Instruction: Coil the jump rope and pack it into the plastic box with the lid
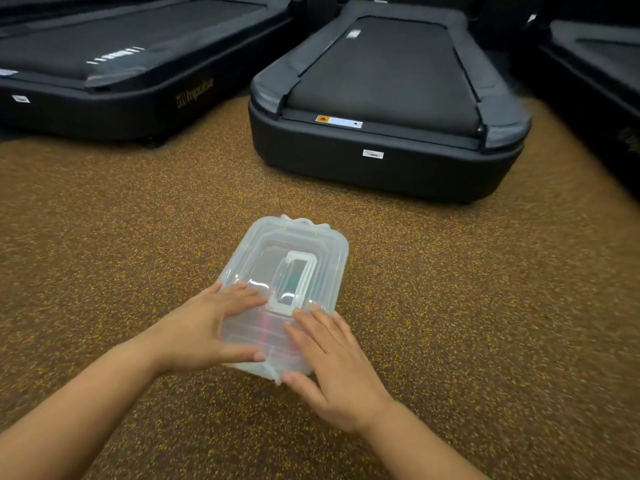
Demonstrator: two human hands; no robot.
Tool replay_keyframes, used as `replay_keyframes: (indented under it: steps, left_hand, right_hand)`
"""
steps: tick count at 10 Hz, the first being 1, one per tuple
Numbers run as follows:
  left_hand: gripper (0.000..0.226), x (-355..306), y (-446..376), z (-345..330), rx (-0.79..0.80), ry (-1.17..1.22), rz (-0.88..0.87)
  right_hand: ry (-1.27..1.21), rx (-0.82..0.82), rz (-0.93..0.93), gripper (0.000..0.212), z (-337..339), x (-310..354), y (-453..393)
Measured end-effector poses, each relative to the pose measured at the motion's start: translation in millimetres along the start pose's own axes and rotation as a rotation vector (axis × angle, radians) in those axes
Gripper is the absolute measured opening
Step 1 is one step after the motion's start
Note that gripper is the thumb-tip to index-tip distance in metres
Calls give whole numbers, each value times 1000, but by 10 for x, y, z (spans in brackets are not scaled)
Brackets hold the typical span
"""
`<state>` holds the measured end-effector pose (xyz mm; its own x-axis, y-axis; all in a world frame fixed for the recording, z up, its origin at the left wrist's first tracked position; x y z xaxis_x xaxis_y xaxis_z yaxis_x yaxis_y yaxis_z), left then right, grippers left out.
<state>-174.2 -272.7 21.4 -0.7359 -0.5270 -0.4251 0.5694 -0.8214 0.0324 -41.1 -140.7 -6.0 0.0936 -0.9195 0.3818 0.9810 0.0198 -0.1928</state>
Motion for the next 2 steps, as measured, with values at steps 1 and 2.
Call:
replay_keyframes:
  steps: [1,2]
  left_hand:
    - [84,-105,-141,-9,-24,21,6]
    - [82,-326,-378,25,-14,-19,3]
  right_hand:
    - [-7,-16,-44,70,207,-198,-8]
    - [31,-21,-121,68,474,-478,-9]
Point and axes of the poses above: each hand's wrist, its own y-axis away from the middle knuckle, its own z-axis out of the back of the hand, x = y × z, the point moved 6 cm from there along -y, towards the middle knuckle, and after that the axes turned 6 degrees about -x, right-handed, at the moved point
